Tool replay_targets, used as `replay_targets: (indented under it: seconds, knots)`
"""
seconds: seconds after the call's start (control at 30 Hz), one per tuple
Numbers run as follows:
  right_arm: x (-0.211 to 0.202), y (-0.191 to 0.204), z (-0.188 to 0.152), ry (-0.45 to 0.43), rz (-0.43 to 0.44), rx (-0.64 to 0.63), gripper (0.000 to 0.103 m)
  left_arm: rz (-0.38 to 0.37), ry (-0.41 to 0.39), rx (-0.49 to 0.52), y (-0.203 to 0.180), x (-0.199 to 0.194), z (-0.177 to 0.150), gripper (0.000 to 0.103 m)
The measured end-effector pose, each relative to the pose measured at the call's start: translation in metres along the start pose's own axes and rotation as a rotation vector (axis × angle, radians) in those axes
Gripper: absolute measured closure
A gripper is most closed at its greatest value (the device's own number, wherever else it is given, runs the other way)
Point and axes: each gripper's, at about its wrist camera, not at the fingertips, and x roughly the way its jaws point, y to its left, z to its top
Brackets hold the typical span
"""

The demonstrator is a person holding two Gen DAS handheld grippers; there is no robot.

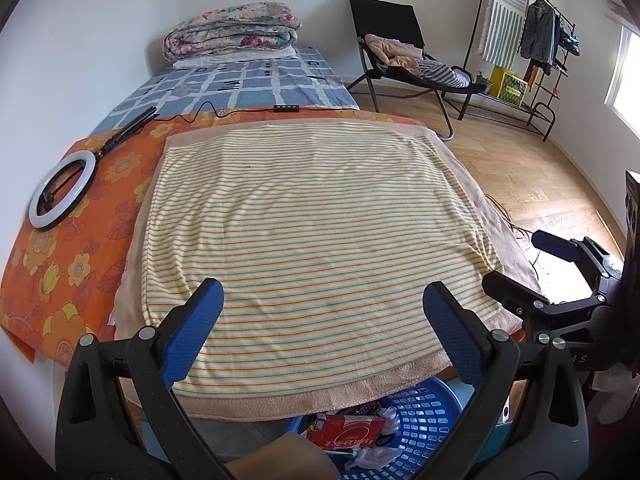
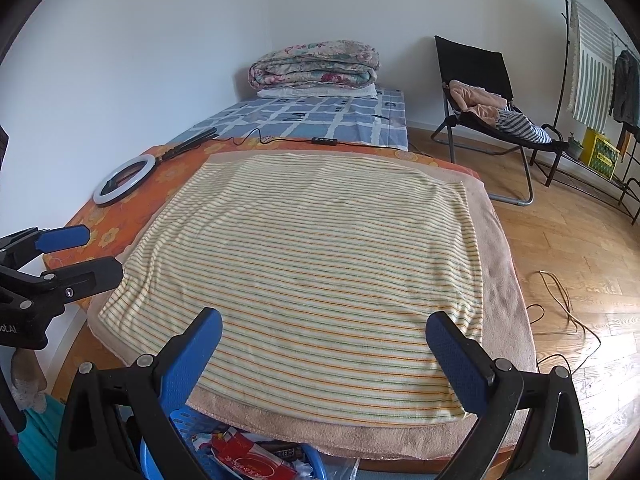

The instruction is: Collect trash

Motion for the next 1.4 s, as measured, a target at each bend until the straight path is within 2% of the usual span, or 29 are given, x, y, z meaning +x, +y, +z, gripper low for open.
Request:
replay_targets:
  seconds: [1.2,1.4]
  knots:
    - [0.0032,-0.0037,-0.0053,0.013,-0.009,0.0,0.0,0.039,-0.006,0.026,-0.0008,-0.0025,-0.0051,0.001]
    - [0.0042,-0.0046,-0.0065,0.015,-0.013,-0.003,0.0,0.063,-0.033,0.038,-0.0023,-0.0039,-0.0054,0.001]
